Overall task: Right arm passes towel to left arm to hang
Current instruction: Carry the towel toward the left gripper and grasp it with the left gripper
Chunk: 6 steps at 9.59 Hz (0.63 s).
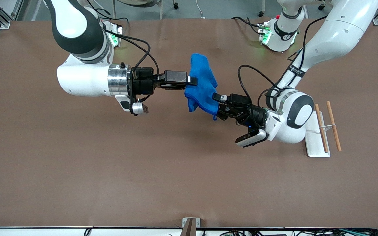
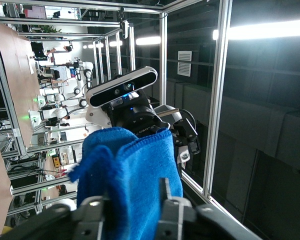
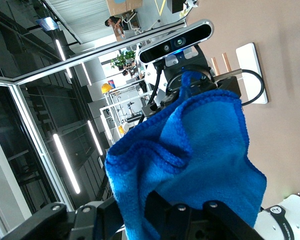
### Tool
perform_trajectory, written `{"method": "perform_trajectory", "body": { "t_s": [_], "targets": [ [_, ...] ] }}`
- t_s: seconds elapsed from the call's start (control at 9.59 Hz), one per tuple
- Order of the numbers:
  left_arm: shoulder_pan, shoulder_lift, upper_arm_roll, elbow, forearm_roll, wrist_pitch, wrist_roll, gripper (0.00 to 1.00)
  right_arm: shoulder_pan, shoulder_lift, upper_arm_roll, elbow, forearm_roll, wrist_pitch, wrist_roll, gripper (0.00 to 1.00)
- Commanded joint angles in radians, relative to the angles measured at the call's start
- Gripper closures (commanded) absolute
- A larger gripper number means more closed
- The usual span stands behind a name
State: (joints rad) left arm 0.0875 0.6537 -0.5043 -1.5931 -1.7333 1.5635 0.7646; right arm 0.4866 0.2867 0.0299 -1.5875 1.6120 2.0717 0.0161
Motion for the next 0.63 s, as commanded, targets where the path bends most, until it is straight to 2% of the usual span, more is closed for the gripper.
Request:
{"method": "perform_trajectory", "body": {
  "t_s": [0.0,0.31,0.42,0.52],
  "targets": [
    [0.000,0.020,0.000,-0.014,0.001,-0.002,0.027,0.97,0.007,0.006,-0.005,0.011,0.029,0.005,-0.016,1.00],
    [0.000,0.018,0.000,-0.013,0.001,0.004,0.010,1.00,0.001,0.006,-0.005,0.011,0.028,0.005,-0.005,0.98],
    [0.000,0.017,0.000,-0.013,0.000,0.013,-0.001,1.00,-0.006,0.005,-0.007,0.011,0.020,0.004,-0.004,0.23],
    [0.003,0.011,0.000,-0.013,0.000,0.030,-0.026,1.00,-0.014,0.005,-0.013,0.008,0.013,0.002,-0.005,0.00]
  ]
}}
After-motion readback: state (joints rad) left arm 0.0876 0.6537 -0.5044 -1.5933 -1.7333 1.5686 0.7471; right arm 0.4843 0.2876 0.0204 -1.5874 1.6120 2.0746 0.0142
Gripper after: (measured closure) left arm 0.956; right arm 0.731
